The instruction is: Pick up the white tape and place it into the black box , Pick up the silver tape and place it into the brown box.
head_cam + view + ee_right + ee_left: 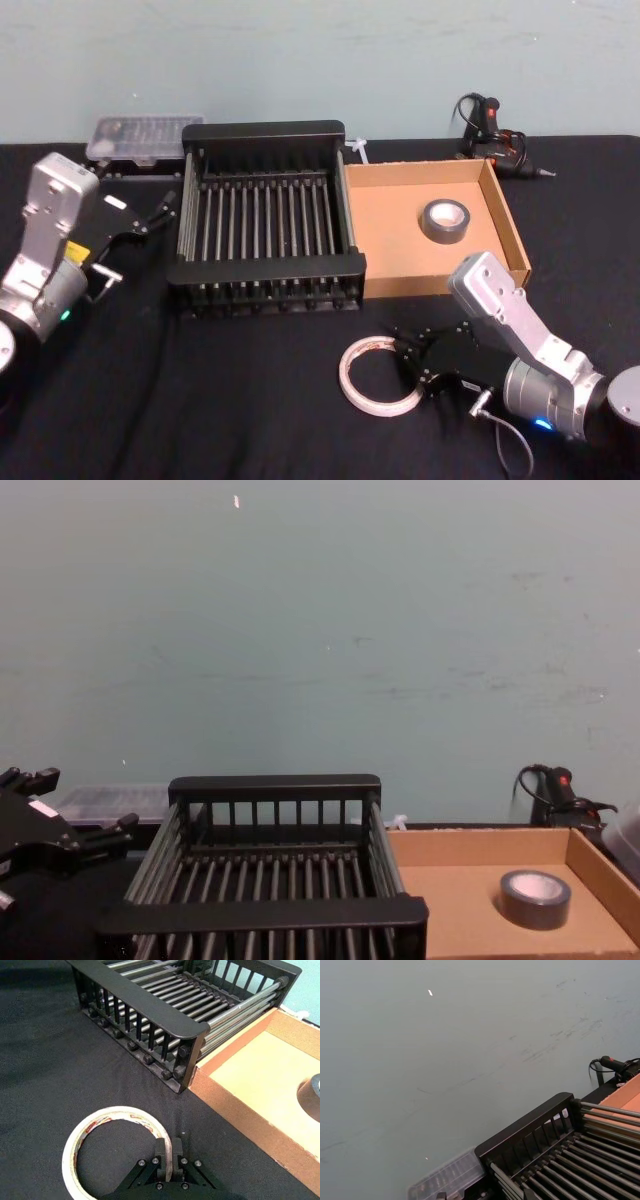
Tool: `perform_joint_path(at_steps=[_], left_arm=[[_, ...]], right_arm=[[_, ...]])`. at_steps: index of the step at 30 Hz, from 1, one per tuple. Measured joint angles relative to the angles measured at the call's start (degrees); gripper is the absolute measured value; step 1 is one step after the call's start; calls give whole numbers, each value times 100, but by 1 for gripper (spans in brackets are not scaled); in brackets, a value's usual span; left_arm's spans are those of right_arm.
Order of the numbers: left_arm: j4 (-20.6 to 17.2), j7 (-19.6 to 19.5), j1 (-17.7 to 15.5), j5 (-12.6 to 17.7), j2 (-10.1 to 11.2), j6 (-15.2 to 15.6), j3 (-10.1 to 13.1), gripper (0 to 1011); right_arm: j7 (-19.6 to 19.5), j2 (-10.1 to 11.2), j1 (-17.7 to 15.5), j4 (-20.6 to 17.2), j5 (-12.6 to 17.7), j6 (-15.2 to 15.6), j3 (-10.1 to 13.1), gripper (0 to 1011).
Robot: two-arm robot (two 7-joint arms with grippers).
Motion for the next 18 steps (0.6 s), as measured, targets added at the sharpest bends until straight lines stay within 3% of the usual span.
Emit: perform_joint_path(at_steps=[18], left_arm=[[0,0,0,0,0,0,0,1001]], right_arm=[[11,-37,-32,6,65,-69,67,75]])
